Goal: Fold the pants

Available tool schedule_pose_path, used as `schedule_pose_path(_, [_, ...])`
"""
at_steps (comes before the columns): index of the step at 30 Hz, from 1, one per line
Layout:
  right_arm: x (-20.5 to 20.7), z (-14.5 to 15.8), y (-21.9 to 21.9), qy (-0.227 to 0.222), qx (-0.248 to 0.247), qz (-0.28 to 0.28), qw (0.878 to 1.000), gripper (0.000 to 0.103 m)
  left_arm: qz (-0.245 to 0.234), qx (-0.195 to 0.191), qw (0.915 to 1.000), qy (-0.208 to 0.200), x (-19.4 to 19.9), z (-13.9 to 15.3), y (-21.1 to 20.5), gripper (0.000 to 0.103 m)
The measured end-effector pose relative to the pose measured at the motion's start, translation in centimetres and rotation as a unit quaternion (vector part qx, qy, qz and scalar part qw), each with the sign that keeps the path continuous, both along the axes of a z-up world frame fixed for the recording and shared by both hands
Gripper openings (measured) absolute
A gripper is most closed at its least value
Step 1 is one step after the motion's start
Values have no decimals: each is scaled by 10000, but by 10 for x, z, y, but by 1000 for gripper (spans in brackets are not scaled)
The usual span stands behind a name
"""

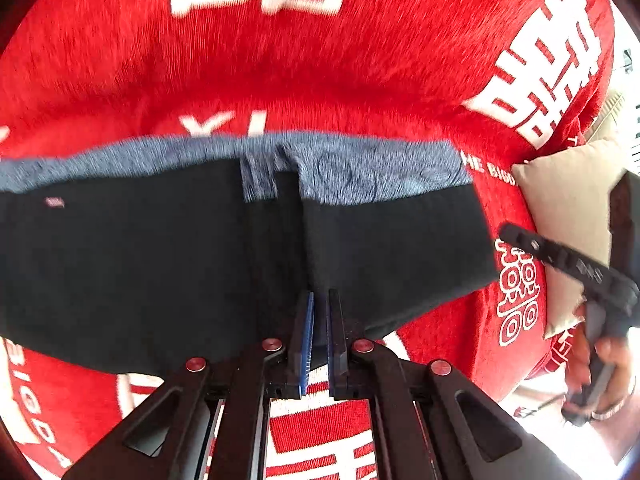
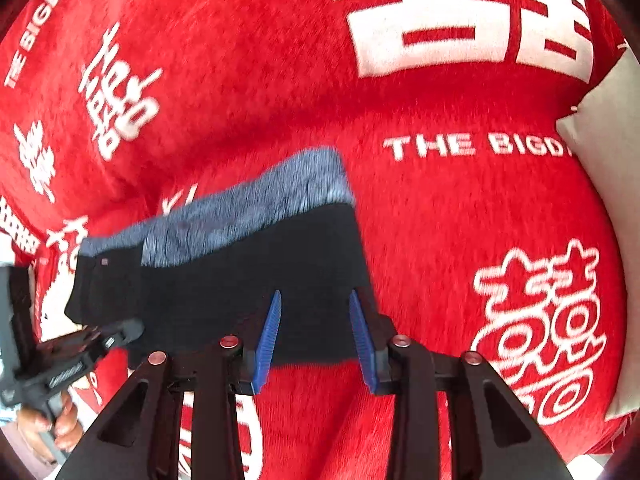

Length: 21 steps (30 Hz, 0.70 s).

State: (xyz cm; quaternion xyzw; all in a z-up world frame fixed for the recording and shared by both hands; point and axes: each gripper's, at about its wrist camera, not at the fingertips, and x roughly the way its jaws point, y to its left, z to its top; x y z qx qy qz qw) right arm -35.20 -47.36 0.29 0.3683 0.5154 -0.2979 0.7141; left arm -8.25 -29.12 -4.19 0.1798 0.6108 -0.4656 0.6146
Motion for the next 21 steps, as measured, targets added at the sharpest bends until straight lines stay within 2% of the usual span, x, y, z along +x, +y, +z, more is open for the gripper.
schedule_pose_path(4, [8,-10,-37,11,104,-291,9995,39,-35,-366,9993,-95,2,20,-23,5])
schedule_pose_path(6, [11,-19,-54,29,192,-492,9986,34,-37,-435,9989,-147,1,22,-39,5])
schedule_pose_path(7, [14,-24,-63,47,237,-561,9981,33,-70,-312,9993,-202,-1,21,-50,5])
schedule_pose_path(9, [23,-31,-75,91,225,-563,9981,31,-94,-268,9993,-241,-3,10,-69,5])
schedule_pose_path(11, [34,-35,-82,144,174,-449,9987,30,-57,20,9989,-457,-2,-10,-82,5])
schedule_pose_path(14, [55,-48,-85,278,123,-112,9995,29,94,477,9977,-468,4,-44,-80,5])
schedule_pose_path(17, [72,-74,-79,732,112,355,9966,29,191,227,9991,-297,9,-55,-62,5])
schedule_pose_path(21, [78,-82,-83,721,-4,358,9968,31,68,226,9989,-402,4,-54,-54,5])
